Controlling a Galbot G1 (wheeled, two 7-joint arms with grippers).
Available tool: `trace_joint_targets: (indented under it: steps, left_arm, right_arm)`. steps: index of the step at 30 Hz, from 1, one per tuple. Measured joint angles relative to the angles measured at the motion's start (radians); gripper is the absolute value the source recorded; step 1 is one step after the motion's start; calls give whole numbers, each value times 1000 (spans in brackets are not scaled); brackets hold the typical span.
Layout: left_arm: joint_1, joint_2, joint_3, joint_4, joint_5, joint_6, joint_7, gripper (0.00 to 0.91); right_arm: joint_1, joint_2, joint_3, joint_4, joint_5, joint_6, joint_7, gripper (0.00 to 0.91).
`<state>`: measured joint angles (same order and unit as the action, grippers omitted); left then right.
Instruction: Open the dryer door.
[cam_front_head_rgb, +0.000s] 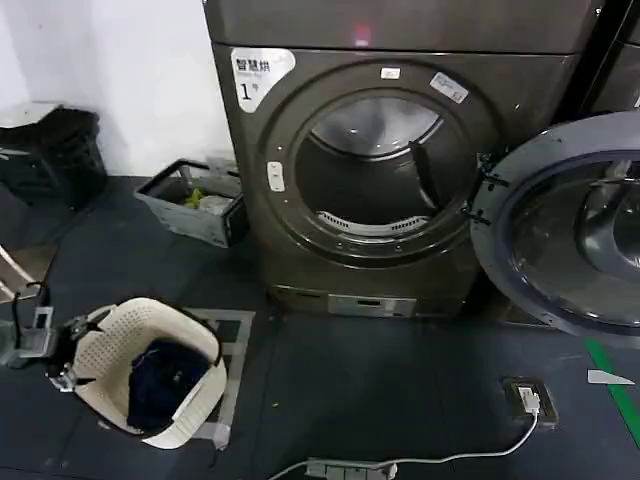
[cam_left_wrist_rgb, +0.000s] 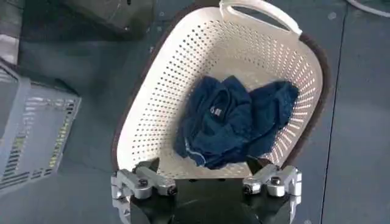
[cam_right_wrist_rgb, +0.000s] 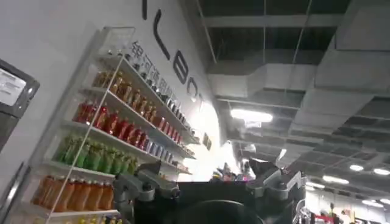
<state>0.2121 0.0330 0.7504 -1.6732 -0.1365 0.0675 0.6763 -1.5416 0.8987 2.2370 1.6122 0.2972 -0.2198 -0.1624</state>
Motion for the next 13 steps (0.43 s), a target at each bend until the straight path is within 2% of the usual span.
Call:
trace_joint_targets:
  steps: [13]
  left_arm:
    - [5, 12, 0, -2, 13, -6, 8, 907]
  right_arm:
    - [7, 4, -5, -1, -3, 6, -3, 907]
